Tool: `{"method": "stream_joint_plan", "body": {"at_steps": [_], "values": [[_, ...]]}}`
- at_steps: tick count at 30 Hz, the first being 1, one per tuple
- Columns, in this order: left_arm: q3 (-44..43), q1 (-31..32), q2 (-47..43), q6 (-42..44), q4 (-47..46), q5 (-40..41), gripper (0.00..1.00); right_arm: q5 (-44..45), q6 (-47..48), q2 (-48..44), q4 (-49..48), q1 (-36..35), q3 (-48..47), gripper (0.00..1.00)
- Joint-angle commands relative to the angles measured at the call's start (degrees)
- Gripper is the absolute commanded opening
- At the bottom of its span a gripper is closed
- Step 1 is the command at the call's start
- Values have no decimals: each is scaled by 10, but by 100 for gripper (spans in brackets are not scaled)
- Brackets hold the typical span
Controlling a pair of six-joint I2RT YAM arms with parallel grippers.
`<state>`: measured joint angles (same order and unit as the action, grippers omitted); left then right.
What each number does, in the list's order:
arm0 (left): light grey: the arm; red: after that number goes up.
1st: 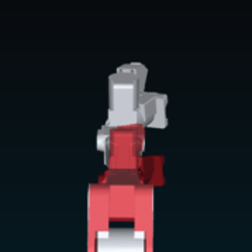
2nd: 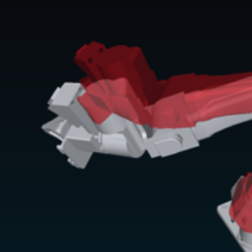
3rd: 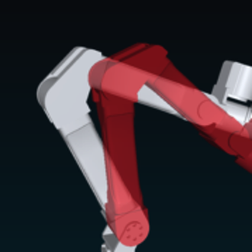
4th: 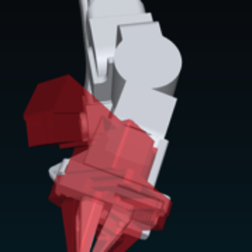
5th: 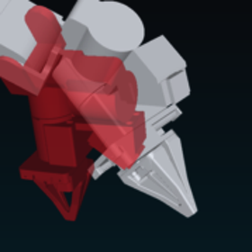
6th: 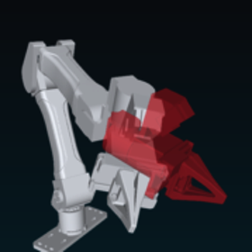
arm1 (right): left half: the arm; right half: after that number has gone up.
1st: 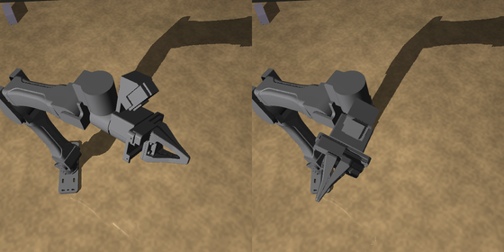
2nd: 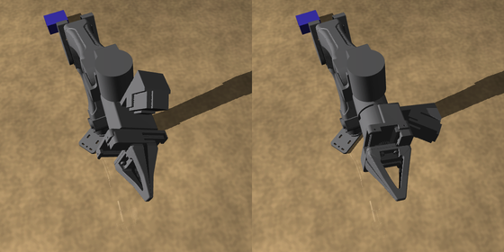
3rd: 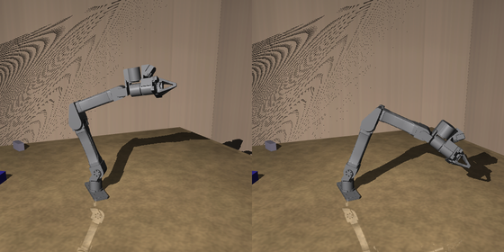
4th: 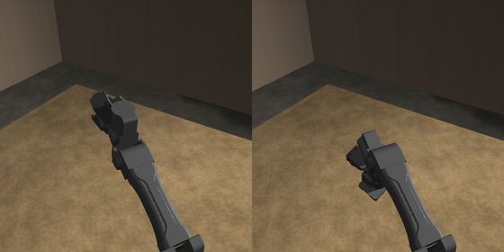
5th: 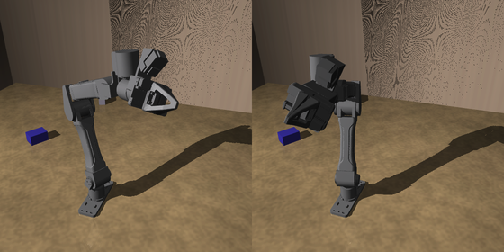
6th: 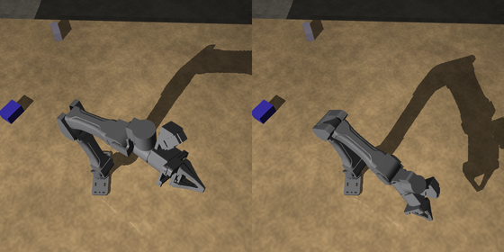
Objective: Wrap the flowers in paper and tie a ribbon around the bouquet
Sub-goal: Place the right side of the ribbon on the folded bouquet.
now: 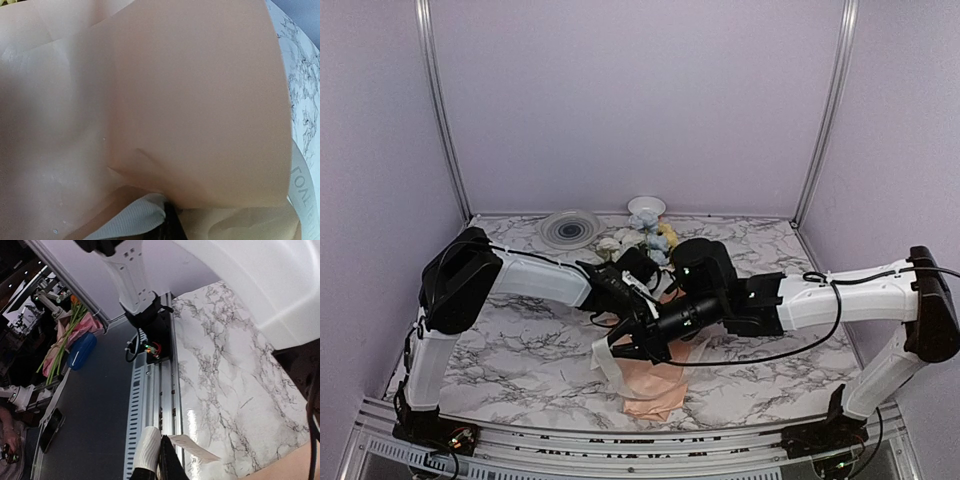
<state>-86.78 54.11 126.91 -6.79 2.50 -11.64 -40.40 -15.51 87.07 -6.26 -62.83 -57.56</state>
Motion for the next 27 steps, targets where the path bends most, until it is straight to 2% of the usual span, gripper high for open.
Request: {"method": "stream_joint_plan", "body": {"at_steps": [1, 4, 6, 7, 8, 10, 13, 16, 18, 20, 23, 24, 25, 27], "values": [[16, -3, -8, 16, 13, -19, 0, 123, 68, 40, 32, -7, -52, 0], [20, -3, -13, 22, 13, -21, 0, 225, 100, 56, 50, -11, -70, 0], [19, -4, -15, 23, 13, -20, 0, 289, 114, 70, 60, -11, -85, 9], [19, -5, -16, 24, 13, -20, 0, 307, 121, 75, 73, -11, -94, 23], [18, -5, -16, 24, 13, -20, 0, 313, 128, 80, 86, -11, -105, 43], [19, -6, -16, 22, 13, -21, 0, 318, 136, 81, 118, -13, -121, 67], [19, -7, -13, 23, 13, -22, 0, 326, 149, 55, 146, -19, -127, 76], [20, -8, -11, 22, 13, -22, 0, 299, 152, 17, 170, -21, -120, 79], [20, -8, -11, 22, 13, -22, 0, 261, 157, -5, 193, -21, -109, 78], [20, -8, -11, 22, 13, -23, 0, 242, 162, -23, 214, -21, -83, 70], [18, -8, -9, 24, 13, -25, 0, 233, 162, -21, 255, -21, -40, 52], [18, -8, -9, 24, 13, -27, 0, 230, 162, -10, 269, -21, -30, 49], [18, -8, -9, 25, 13, -27, 0, 231, 162, -3, 280, -22, -22, 49], [19, -8, -9, 26, 13, -28, 0, 250, 165, 22, 296, -24, -7, 55]]}}
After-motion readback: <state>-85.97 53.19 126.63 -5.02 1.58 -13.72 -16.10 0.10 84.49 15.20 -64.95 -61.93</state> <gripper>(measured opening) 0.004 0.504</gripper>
